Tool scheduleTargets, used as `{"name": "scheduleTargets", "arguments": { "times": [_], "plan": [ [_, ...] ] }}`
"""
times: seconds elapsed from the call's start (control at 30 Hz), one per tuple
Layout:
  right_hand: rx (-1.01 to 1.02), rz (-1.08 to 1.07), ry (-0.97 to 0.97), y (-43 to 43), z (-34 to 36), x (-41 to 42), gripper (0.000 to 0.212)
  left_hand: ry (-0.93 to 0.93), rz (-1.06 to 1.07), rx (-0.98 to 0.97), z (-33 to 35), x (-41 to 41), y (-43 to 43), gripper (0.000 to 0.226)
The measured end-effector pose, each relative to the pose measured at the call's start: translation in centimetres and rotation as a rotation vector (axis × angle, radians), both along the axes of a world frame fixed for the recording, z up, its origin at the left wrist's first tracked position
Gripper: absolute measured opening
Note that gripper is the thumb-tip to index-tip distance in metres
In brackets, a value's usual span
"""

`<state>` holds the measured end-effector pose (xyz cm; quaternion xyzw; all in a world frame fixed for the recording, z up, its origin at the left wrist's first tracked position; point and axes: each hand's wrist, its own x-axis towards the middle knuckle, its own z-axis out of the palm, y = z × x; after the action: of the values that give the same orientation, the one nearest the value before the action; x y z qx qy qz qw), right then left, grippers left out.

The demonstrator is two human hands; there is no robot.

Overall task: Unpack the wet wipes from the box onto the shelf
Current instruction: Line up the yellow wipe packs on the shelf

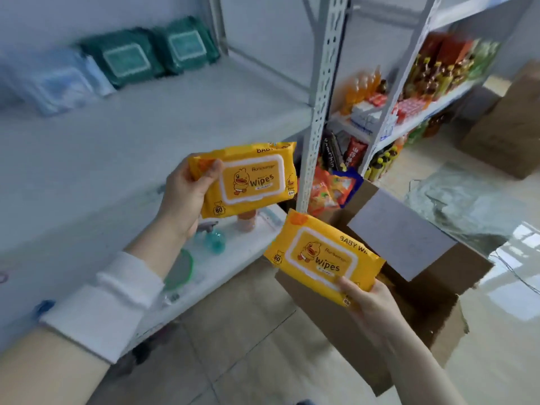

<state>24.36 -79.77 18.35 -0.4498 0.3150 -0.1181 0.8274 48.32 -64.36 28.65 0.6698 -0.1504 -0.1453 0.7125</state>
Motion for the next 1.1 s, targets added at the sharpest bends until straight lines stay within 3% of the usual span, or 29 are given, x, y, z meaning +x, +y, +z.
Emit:
{"name": "scheduleTargets", "arguments": {
  "times": [0.07,0.17,0.2,0.27,0.3,0.4,0.43,0.6,0.9,1.1],
  "plan": [
    [-0.083,0.08,-0.021,3.5,2.3,3.2,0.093,-0.037,0.084,-0.024,2.2,1.6,5.7,0.022],
    [-0.092,0.191,-0.047,9.0,4.3,7.9,0.05,-0.079,0.208,-0.05,4.5,4.4,14.3,0.017],
    [-0.085,0.226,-0.06,11.0,4.6,9.5,0.05,-0.087,0.254,-0.06,5.0,5.4,17.2,0.012],
    [-0.109,0.295,-0.069,15.0,4.9,13.0,0.083,-0.083,0.357,-0.067,5.6,7.5,23.1,0.006],
    [-0.109,0.31,-0.079,16.9,5.2,14.7,0.087,-0.086,0.394,-0.059,5.7,8.5,25.8,0.006],
    [-0.067,0.385,-0.147,21.7,6.5,19.8,0.058,-0.088,0.478,-0.028,5.6,11.2,33.3,0.004],
    [-0.058,0.415,-0.165,22.9,6.8,21.5,0.057,-0.083,0.504,-0.018,5.3,12.2,35.4,0.004],
    [-0.115,0.509,-0.182,27.0,8.0,31.3,0.094,-0.014,0.607,-0.014,3.3,18.8,42.3,0.003],
    [-0.257,0.598,-0.233,29.3,8.5,52.1,0.096,0.059,0.695,-0.041,1.5,35.2,46.8,0.003],
    [-0.336,0.654,-0.233,31.3,8.5,63.8,0.098,0.076,0.623,-0.021,-0.2,44.3,48.2,0.003]
  ]
}}
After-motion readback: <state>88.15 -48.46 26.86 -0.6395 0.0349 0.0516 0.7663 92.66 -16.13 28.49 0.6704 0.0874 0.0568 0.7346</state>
